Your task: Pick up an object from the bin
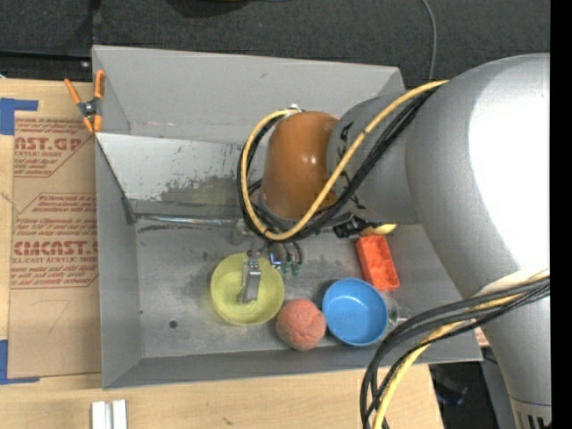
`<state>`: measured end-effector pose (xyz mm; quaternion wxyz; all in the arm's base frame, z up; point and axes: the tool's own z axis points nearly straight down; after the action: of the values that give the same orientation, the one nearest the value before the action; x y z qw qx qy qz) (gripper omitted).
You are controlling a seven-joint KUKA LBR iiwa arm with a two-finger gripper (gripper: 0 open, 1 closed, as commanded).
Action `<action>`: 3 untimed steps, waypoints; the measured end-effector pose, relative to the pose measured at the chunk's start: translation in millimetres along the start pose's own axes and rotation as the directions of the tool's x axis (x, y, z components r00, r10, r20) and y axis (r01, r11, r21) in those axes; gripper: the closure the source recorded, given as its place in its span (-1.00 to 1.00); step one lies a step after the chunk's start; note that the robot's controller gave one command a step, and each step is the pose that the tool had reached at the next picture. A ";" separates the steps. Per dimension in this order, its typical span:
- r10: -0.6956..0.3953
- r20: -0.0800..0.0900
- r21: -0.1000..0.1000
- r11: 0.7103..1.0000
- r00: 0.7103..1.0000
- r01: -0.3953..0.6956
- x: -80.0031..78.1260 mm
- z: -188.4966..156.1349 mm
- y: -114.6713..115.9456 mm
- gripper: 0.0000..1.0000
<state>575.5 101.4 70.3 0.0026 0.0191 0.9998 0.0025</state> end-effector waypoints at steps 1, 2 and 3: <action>-0.099 0.006 0.000 0.995 0.995 0.099 14.4 -3.7 -5.4 1.00; -0.099 0.006 0.000 0.995 0.995 0.099 14.4 -3.7 -5.4 1.00; -0.099 0.003 0.000 0.995 0.995 0.099 15.4 -8.7 -5.4 1.00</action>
Offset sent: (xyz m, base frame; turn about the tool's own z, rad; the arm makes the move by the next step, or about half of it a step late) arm 0.0000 0.0000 0.0000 0.0000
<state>559.9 96.5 79.0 0.0044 -0.0305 0.9995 0.0023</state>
